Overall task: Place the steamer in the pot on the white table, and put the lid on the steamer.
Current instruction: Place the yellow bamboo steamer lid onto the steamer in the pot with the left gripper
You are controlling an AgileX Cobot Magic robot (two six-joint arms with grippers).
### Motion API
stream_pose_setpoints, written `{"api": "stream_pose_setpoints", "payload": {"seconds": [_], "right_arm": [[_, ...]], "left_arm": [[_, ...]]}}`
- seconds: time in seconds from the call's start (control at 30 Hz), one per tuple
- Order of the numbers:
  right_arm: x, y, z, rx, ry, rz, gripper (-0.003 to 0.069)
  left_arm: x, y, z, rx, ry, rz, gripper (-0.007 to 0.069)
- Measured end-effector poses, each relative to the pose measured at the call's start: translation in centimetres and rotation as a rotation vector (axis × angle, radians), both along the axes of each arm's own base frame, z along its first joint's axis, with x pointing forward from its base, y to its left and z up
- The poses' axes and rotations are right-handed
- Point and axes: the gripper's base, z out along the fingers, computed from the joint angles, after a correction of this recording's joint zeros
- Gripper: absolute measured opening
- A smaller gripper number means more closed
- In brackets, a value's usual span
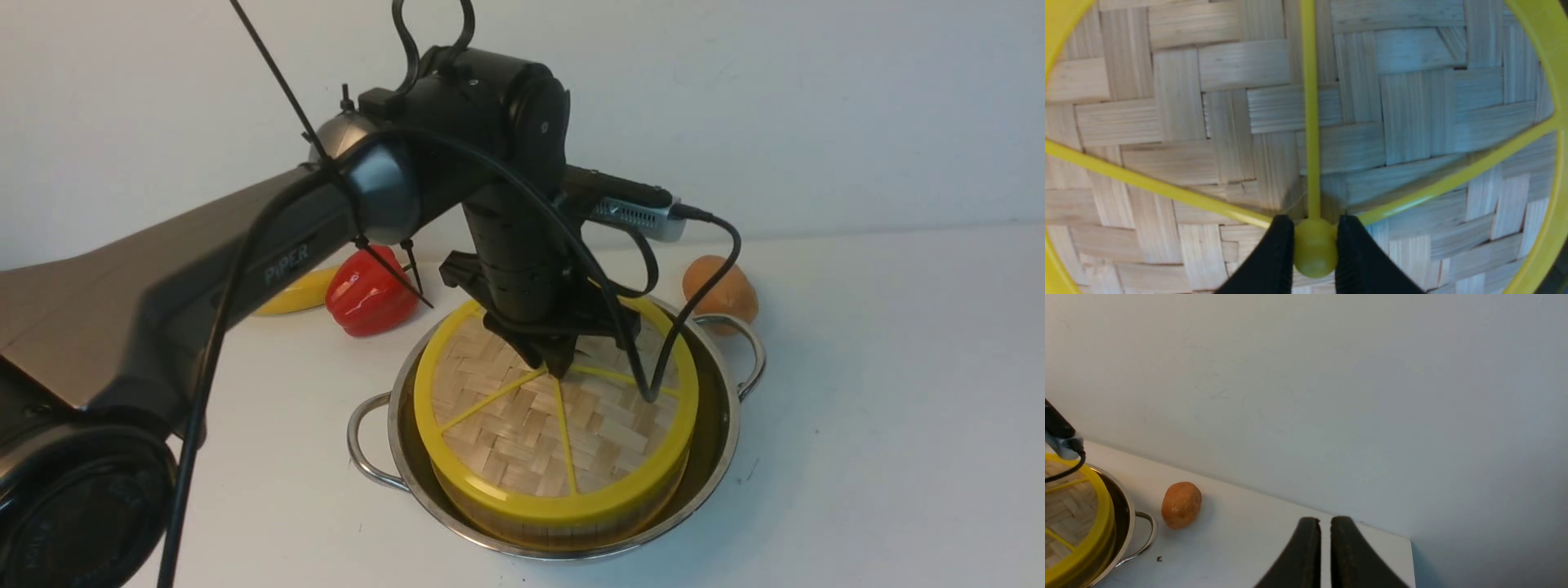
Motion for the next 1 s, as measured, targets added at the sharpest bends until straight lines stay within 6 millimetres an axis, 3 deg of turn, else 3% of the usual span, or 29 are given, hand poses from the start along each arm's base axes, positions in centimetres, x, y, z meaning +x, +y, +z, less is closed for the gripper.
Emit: {"api": "stream_pose_setpoints", "payload": {"seconds": [1.0], "right_arm": [[-0.02,0.20,-0.05,0.016,0.007,0.018,0.0070]], "left_arm": [[0.32,-0.02,-0.40,0.013,-0.018,-0.011,0.0121]]}}
